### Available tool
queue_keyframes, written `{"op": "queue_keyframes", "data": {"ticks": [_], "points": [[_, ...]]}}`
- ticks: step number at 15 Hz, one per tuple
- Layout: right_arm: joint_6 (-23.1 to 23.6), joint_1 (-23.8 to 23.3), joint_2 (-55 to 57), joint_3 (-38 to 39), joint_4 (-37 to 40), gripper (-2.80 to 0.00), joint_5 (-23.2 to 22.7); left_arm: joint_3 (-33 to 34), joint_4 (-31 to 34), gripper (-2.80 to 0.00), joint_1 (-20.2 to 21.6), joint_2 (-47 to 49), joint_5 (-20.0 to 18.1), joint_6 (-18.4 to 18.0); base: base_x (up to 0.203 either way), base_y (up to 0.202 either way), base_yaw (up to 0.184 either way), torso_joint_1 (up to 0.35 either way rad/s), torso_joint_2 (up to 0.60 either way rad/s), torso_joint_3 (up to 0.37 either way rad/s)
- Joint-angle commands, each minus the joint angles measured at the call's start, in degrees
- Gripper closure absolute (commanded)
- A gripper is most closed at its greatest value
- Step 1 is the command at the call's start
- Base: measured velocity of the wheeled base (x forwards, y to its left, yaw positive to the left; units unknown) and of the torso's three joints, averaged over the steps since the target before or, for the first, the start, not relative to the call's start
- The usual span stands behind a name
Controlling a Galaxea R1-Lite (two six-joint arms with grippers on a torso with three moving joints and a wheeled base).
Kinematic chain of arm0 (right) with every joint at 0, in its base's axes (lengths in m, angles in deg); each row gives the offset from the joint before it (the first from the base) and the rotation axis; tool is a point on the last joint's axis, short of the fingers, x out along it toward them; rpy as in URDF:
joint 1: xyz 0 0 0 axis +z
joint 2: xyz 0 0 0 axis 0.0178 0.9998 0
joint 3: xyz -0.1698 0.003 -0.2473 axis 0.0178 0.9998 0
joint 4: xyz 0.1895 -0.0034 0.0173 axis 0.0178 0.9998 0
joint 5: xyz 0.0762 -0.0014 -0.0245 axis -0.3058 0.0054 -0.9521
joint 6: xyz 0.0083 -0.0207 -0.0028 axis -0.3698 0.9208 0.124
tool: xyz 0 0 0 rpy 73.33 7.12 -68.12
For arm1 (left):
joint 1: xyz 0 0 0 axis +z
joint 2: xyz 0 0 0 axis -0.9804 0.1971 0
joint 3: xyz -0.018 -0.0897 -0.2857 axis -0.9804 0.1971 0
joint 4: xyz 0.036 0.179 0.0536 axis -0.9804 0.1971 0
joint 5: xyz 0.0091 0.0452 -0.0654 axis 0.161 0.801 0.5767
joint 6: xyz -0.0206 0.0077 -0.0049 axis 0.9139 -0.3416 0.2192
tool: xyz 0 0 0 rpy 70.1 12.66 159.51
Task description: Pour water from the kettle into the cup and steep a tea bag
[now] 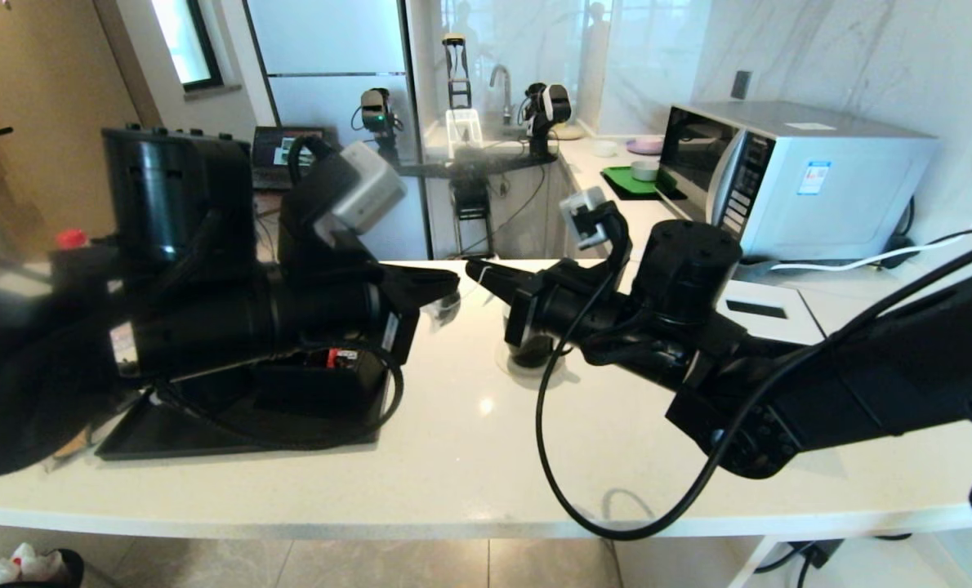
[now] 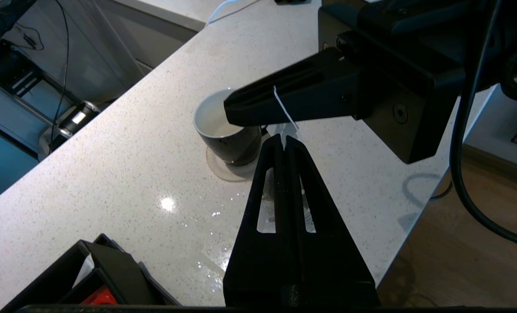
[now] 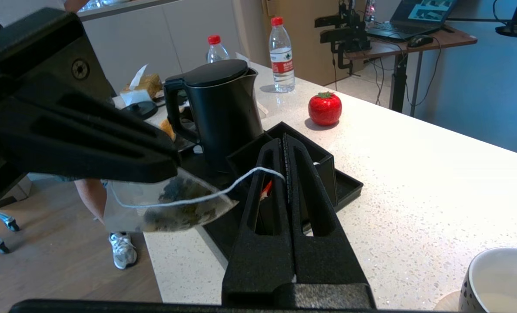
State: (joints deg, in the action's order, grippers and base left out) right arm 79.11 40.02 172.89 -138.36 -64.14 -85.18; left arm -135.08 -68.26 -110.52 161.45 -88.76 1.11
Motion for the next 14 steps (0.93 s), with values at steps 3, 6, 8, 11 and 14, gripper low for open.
{"op": "queue_keyframes", "data": {"ticks": [3,6,8,11,14], "points": [[-0.05,0.03,-0.02,-0.02,-0.39,0.0,-0.15,0.45,-0.17,0.0,0.42,-0.34,-0.01,-0.07,0.0,0.0,0.0,0.0,0.0,0.0],[-0.05,0.03,-0.02,0.0,-0.39,0.0,-0.15,0.45,-0.17,0.0,0.95,-0.25,-0.09,-0.07,0.0,0.0,0.0,0.0,0.0,0.0],[-0.05,0.03,-0.02,0.0,-0.39,0.0,-0.15,0.45,-0.17,0.0,0.95,-0.25,-0.09,-0.07,0.0,0.0,0.0,0.0,0.0,0.0],[-0.14,0.03,0.06,0.17,-1.51,0.0,-0.23,0.45,-0.17,0.0,0.95,-0.25,-0.09,-0.07,0.0,0.0,0.0,0.0,0.0,0.0],[-0.14,0.03,0.06,0.35,-1.71,0.0,-0.23,0.45,-0.17,0.0,0.95,-0.25,-0.09,-0.07,0.0,0.0,0.0,0.0,0.0,0.0]]}}
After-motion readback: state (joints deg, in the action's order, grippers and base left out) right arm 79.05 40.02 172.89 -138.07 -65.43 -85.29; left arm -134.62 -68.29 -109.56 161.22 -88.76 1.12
